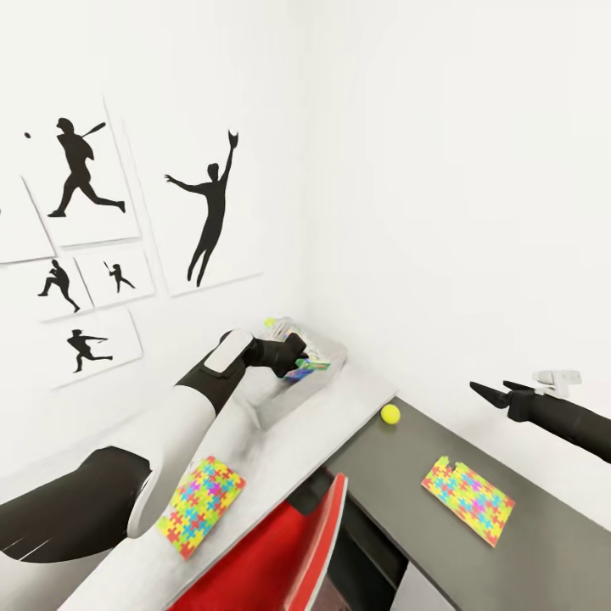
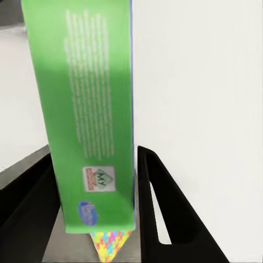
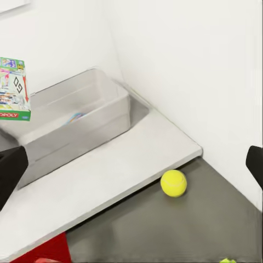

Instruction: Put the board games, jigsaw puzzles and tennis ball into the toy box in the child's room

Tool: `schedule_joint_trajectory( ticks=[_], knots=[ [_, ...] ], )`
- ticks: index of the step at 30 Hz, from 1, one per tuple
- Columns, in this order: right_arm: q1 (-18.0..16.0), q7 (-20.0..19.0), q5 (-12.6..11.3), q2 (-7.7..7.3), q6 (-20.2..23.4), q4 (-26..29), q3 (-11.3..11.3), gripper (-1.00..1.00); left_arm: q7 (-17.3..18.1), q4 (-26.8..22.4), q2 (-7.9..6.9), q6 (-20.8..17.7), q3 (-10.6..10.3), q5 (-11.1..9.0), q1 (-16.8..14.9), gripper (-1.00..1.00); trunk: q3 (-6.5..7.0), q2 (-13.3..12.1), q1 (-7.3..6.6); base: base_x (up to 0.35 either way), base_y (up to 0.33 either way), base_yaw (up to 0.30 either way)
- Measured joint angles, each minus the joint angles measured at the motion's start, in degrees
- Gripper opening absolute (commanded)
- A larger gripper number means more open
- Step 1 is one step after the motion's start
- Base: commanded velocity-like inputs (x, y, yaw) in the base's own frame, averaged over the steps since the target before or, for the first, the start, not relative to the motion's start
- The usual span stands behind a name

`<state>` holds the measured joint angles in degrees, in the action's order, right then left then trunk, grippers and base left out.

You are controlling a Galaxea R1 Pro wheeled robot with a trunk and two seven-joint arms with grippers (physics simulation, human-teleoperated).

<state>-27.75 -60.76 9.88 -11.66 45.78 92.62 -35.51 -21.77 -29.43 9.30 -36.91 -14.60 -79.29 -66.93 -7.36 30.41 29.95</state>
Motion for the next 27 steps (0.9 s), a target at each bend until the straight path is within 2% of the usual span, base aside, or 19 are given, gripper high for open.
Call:
schedule_joint_trajectory(
  ticks=[11, 16, 20, 24, 26, 27],
  knots=[
    [0.04, -0.01, -0.05, 0.04, -0.01, 0.0, 0.0, 1.0, 0.03, -0.08, -0.13, -0.16, 0.11, 0.03, 0.01, -1.0, 0.0, 0.01, -0.02, -0.052, -0.025, -0.293],
    [0.0, -0.03, -0.02, -0.02, -0.01, 0.03, 0.0, 1.0, 0.06, -1.0, -0.67, -0.3, 0.59, -0.14, 0.05, -1.0, 0.0, 0.01, -0.03, -0.004, -0.002, -0.293],
    [0.03, -0.07, -0.05, 0.01, -0.03, 0.04, 0.0, 1.0, -0.03, -4.83, -2.01, -0.86, 0.7, -0.25, 0.85, -1.0, 0.0, 0.01, -0.03, -0.001, 0.0, -0.293],
    [0.11, -0.08, -0.04, -0.04, -0.06, 0.04, 0.0, 1.0, -0.22, -9.69, -3.89, -1.11, 0.88, -0.39, 3.46, -1.0, 0.0, 0.01, -0.03, 0.0, 0.0, -0.293],
    [0.16, -0.09, -0.05, -0.01, -0.08, 0.04, 0.01, 1.0, -0.23, -10.28, -4.09, -1.1, 0.9, -0.71, 3.62, -1.0, 0.0, 0.01, -0.03, 0.0, 0.0, -0.214],
    [0.22, -0.08, -0.05, 0.02, -0.1, 0.02, 0.0, 1.0, -0.42, -14.49, -5.43, -1.18, 1.0, -0.63, 4.23, -1.0, 0.01, 0.0, -0.02, 0.0, 0.0, -0.086]
  ],
)
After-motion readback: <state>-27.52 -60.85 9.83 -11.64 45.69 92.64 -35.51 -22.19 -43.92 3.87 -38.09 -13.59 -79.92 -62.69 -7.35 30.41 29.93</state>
